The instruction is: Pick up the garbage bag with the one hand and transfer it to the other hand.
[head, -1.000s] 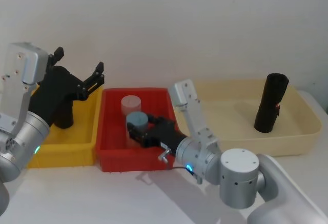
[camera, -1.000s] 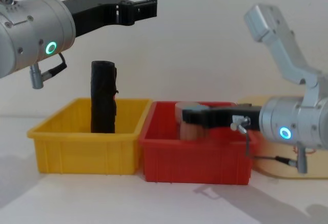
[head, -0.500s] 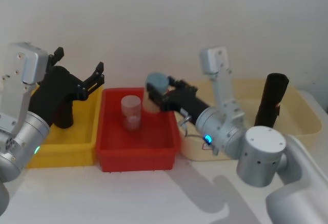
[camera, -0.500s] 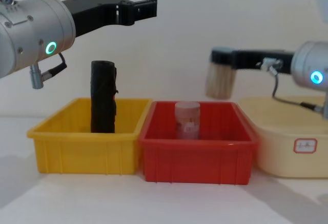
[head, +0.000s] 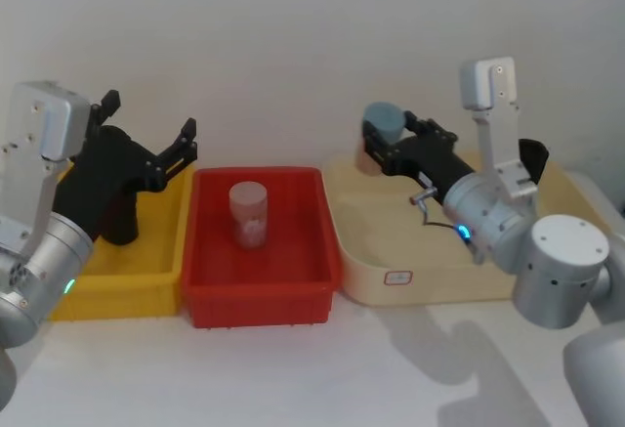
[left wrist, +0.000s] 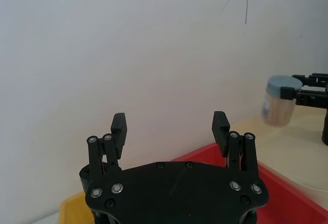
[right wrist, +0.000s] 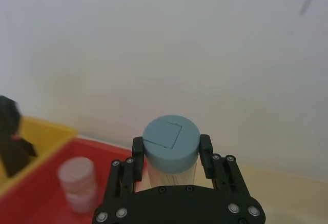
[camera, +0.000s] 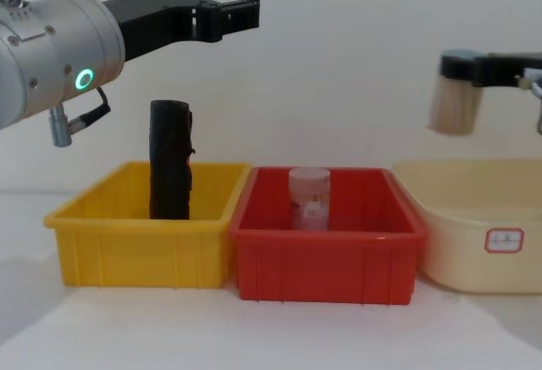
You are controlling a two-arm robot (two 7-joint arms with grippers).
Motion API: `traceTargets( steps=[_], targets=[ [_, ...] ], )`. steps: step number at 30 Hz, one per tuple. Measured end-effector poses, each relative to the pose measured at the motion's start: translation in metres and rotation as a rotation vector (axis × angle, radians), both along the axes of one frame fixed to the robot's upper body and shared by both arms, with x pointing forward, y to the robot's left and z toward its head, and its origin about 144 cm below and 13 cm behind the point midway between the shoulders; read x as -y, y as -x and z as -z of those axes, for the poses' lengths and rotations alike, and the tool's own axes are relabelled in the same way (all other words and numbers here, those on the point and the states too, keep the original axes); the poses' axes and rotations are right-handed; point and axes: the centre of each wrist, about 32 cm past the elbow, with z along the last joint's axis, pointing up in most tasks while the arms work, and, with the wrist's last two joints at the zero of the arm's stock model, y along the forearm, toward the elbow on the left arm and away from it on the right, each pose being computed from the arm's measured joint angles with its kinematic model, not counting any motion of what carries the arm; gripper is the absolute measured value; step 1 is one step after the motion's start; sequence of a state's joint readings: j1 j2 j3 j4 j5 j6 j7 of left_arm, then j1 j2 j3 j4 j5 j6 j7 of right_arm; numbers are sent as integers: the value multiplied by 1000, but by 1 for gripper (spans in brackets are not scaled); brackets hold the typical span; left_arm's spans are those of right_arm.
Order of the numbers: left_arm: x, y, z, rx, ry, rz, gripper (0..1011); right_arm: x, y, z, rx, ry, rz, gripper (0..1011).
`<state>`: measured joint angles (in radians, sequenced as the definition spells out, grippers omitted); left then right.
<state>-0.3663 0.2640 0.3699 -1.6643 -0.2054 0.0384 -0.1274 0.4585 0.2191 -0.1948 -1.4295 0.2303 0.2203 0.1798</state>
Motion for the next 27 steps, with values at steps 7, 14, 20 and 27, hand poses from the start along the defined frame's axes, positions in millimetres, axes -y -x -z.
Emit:
traceTargets(
  steps=[7,14,20,27],
  targets=[
    [0,0,0,0,0,0,1001,20,-4,9,-44,59,58,635],
    [0,0,0,0,0,0,1001,35,-4,21,-91,112,91,635],
    [0,0,0,0,0,0,1001,43,-3,29,-117,140,108,781],
    [0,0,0,0,0,0,1001,46,0,34,-132,152,122,979]
  ],
)
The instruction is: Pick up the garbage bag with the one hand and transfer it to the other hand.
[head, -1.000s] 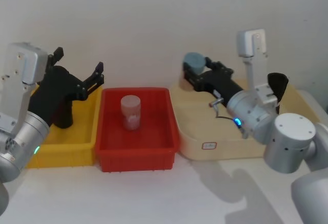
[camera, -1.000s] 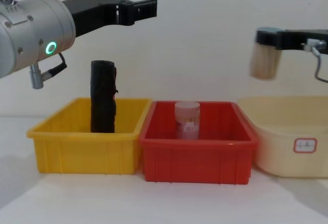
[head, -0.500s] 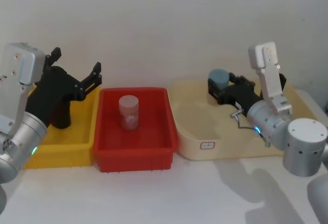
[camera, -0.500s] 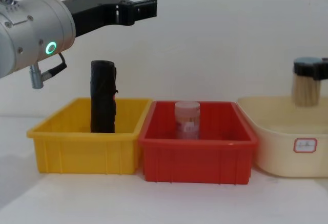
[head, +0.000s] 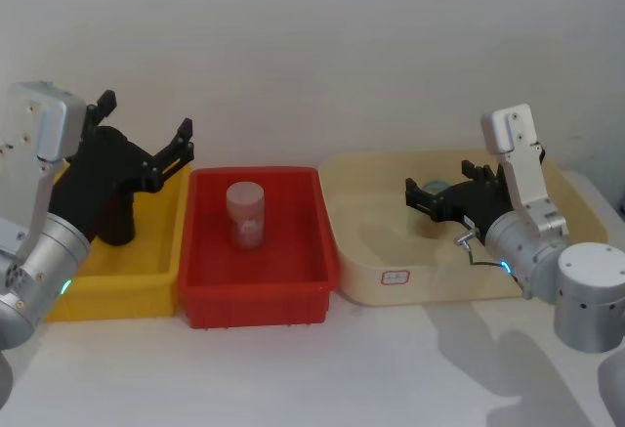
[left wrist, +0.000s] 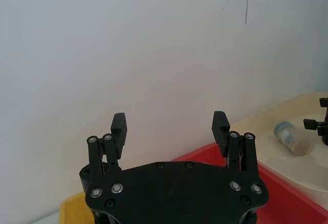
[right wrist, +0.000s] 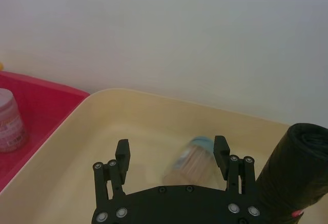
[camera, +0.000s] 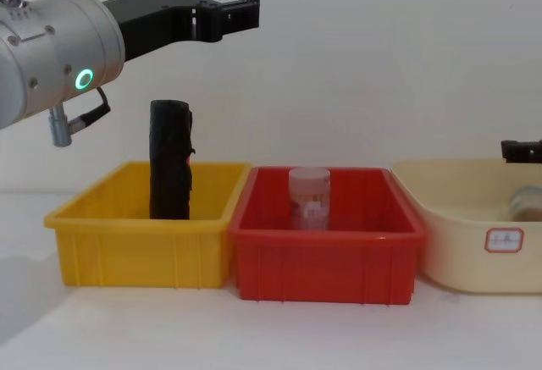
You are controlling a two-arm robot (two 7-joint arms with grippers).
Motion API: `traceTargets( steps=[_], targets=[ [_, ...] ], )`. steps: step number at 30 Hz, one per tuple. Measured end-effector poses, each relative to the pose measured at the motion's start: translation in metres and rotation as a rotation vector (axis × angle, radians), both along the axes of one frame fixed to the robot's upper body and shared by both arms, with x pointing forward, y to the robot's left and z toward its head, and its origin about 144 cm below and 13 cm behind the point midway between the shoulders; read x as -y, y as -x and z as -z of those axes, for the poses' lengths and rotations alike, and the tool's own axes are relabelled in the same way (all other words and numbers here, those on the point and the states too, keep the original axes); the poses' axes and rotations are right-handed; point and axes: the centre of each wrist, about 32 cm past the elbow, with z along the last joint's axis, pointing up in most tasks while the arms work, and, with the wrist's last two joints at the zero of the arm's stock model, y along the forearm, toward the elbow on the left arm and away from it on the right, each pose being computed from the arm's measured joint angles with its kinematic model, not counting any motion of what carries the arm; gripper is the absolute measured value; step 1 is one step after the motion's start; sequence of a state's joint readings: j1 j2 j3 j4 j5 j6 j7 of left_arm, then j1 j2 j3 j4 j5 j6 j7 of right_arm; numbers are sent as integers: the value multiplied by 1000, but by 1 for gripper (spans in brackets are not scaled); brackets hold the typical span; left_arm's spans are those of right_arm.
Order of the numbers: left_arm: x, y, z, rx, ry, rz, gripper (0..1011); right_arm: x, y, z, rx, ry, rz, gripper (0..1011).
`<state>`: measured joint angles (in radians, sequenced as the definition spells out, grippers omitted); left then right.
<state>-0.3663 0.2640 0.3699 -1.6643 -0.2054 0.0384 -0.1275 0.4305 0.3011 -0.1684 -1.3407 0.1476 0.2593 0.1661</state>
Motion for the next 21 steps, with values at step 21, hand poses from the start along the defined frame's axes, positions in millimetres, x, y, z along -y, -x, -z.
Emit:
traceTargets(
  steps=[21],
  targets=[
    [0,0,0,0,0,0,1001,-10,18,-6,17,-13,-24,1001]
  ],
)
